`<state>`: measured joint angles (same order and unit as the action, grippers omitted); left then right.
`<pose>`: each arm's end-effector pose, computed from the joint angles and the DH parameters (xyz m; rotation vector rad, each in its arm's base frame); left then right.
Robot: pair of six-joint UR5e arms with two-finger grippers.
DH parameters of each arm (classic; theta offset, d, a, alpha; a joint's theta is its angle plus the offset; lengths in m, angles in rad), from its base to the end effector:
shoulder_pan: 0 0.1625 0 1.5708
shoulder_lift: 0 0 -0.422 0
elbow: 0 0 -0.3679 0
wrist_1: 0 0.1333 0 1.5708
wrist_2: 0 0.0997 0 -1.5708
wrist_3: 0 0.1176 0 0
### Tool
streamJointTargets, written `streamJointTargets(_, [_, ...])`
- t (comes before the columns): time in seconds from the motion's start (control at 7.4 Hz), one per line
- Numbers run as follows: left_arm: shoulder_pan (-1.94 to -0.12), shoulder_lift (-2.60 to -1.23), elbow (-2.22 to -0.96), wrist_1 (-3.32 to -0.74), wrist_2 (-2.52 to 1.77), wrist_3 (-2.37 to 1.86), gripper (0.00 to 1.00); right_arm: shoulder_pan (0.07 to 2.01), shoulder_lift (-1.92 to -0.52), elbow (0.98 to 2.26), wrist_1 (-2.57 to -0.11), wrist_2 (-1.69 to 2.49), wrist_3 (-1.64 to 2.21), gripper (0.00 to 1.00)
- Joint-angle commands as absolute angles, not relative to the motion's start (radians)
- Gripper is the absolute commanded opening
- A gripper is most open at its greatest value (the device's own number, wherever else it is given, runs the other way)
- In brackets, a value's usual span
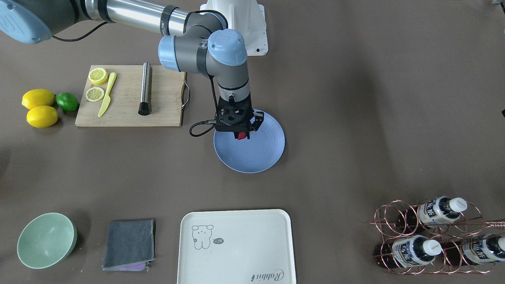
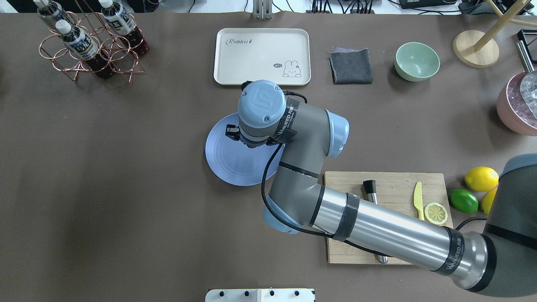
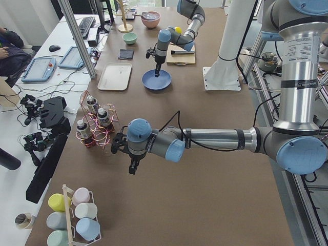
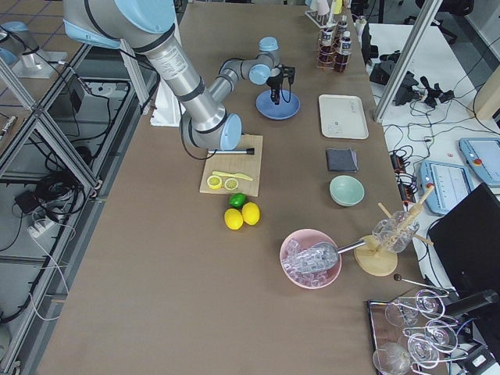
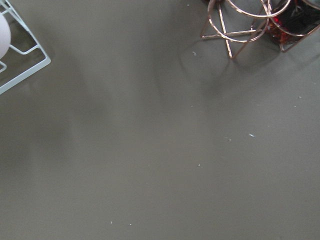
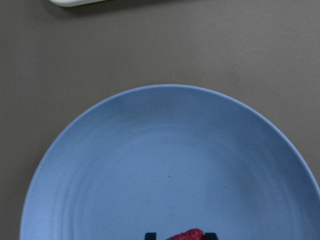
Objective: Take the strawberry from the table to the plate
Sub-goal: 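Carry the strawberry with the right gripper over the blue plate and lower it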
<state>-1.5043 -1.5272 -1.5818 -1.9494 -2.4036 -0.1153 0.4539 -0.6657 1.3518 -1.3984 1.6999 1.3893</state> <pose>-0.0150 -0.4720 0.6367 0.2494 0.8500 0.0985 -0.6402 -0.4438 0.1908 0.1530 -0.8536 0.1997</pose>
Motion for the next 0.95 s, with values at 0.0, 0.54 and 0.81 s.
streamJointTargets(0.0, [-1.517,-1.517,-1.551,-1.95,-2.405,-0.08,0.98,0.428,-0.632,1.287,-1.382,1.658,1.396,0.0])
streamJointTargets(0.54, [-1.534,-1.52,-1.54,-1.95,-2.405,-0.06,0.98,0.429,-0.629,1.27,-1.353,1.657,1.394,0.0])
streamJointTargets(0.81, [-1.534,-1.52,-1.54,-1.95,-2.405,-0.06,0.98,0.433,-0.629,1.27,-1.348,1.657,1.396,0.26])
